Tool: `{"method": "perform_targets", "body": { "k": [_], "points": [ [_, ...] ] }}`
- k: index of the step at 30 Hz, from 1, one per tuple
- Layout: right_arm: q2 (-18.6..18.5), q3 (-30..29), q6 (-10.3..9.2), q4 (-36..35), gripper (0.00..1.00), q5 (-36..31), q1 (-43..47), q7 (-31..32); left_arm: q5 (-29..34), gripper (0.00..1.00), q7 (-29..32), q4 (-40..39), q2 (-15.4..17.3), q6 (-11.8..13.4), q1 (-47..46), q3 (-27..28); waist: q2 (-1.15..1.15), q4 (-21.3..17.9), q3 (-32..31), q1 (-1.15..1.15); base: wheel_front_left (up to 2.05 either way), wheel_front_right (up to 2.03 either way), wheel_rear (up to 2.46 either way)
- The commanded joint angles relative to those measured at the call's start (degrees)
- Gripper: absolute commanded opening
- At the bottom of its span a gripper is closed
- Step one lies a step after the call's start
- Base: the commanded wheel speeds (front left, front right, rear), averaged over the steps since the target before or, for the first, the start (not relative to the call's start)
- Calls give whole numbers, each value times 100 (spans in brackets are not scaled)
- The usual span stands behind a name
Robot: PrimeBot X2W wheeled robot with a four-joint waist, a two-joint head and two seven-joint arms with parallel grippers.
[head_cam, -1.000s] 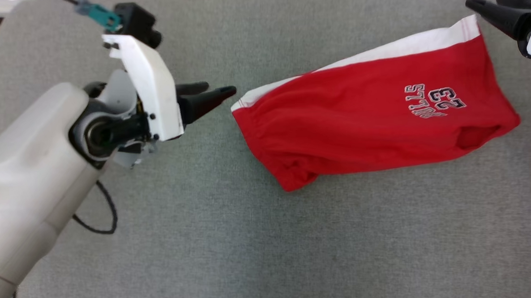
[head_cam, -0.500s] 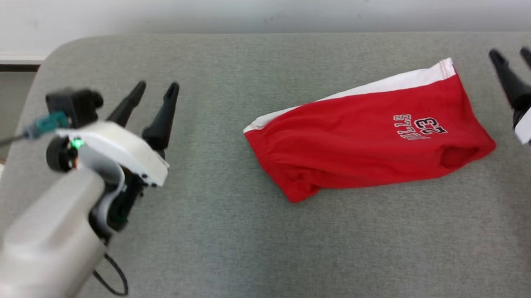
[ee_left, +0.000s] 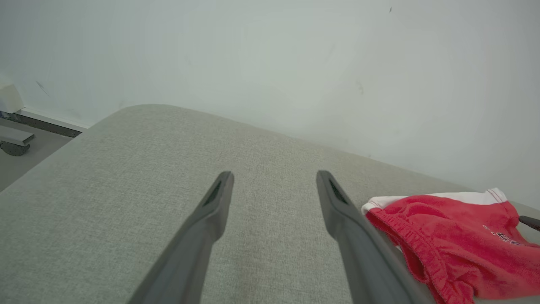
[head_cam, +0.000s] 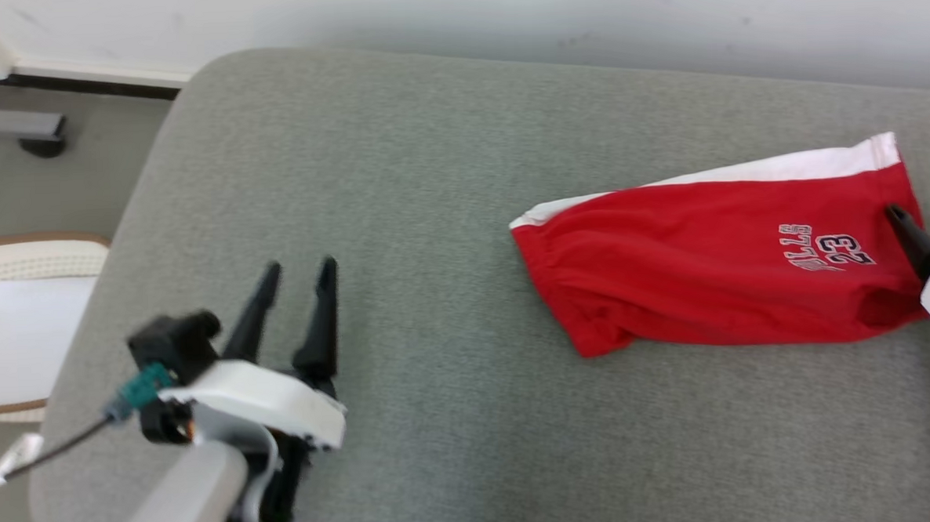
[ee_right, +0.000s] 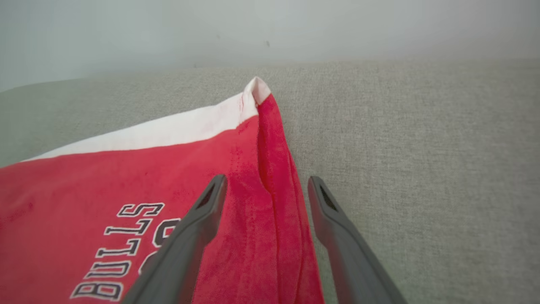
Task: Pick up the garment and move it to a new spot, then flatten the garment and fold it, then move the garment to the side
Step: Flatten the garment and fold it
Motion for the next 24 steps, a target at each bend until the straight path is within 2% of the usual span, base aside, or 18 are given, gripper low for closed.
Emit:
{"method": "perform_targets", "body": {
  "k": [1,5,7,14,15,17,18,24],
  "points": [
    [2,-10,-14,135,100,107,142,120,114,100,3,13,-119,-63,199,103,0,183,-39,1,0,0,0],
    [-26,15,-14,441,100,218,245,522,337,100,3,87,-475,-250,574,393,0,386,-58,1,0,0,0],
    [-18,7,-14,480,100,268,298,667,384,100,3,117,-539,-287,639,452,0,421,-65,1,0,0,0],
    [177,-27,-20,954,100,738,672,2101,659,100,3,305,-853,-557,862,770,0,510,-102,1,0,0,0],
    [220,-8,-20,971,85,758,700,2299,710,100,3,323,-886,-580,865,794,0,510,-107,1,0,0,0],
    [248,-35,-19,909,43,778,662,2328,738,100,3,360,-944,-628,868,852,0,501,-112,1,0,0,0],
    [254,-58,-16,851,0,773,607,2256,772,100,3,377,-975,-660,867,889,0,490,-112,1,0,0,0],
    [173,-207,-14,674,0,669,293,1552,961,100,3,481,-1095,-787,901,1080,0,365,-175,1,0,0,0]
  ]
}}
